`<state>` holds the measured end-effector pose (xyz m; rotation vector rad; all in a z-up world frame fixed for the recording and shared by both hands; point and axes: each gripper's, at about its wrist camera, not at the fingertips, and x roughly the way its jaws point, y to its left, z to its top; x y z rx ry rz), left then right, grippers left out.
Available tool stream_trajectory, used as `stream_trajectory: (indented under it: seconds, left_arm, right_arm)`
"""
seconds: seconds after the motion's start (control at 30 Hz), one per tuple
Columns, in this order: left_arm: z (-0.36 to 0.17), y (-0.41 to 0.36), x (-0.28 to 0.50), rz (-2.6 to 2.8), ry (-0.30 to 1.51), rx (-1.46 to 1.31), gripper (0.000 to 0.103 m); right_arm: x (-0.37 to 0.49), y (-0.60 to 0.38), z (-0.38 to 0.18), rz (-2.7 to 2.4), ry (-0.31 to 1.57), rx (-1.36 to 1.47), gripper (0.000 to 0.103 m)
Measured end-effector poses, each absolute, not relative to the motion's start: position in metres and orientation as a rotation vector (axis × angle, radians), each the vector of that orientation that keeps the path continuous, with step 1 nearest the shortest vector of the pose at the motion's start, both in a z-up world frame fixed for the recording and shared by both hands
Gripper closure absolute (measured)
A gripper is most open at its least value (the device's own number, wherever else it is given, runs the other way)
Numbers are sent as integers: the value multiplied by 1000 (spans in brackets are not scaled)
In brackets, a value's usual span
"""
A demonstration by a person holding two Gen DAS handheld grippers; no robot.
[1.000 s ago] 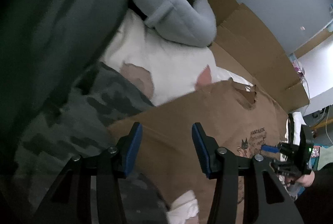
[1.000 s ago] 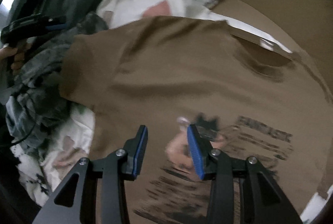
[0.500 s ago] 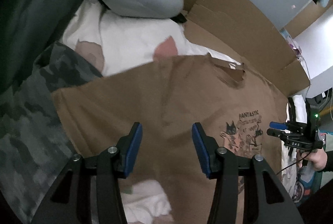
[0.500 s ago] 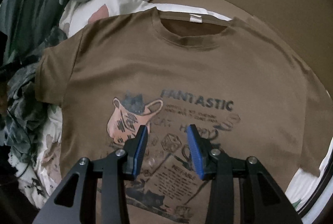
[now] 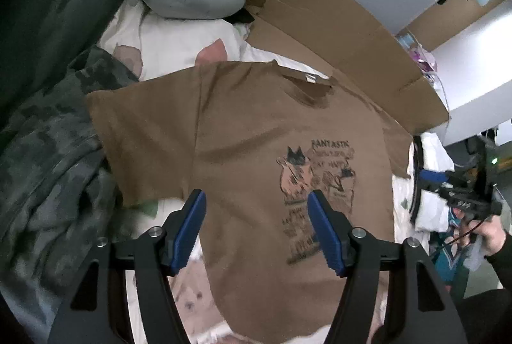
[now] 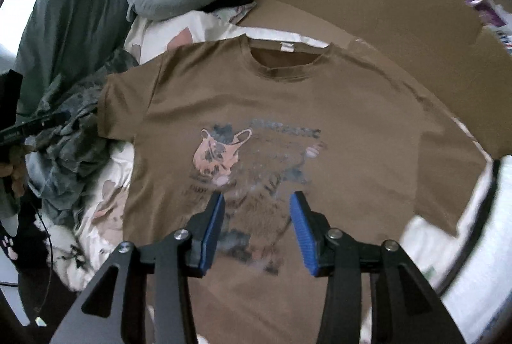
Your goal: Fold clothes
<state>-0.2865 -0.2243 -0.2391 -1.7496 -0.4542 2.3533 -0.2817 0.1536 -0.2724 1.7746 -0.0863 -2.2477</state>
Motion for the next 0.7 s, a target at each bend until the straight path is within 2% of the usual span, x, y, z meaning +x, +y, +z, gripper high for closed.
stream_trajectory:
  seconds: [0.2, 0.27, 0.3, 0.33, 0.5, 0.7]
  left_arm:
    - [-180, -218, -274, 2323, -508, -1766, 36]
    - [-160, -216, -270, 2312, -528, -1768, 24]
    - [-150, -215, -268, 2307, -539, -1770, 13]
    - [-141, -214, -266, 2302, -549, -1771, 11]
    - [-105, -213, -257, 2306, -606, -1776, 11]
    - [-73, -219, -238, 2323, -702, -1805, 11]
  right_arm:
    - [-263, 178, -185, -2287, -100, 1727, 55]
    - [-259, 187, -156, -2308, -106, 1714, 48]
    - [-257, 192, -142, -2326, -102, 1700, 45]
    - [-254, 196, -127, -2344, -97, 1685, 44]
    - [-244, 212, -70, -2376, -68, 1639, 38]
    - [-222, 235, -16, -2386, -78, 1594, 38]
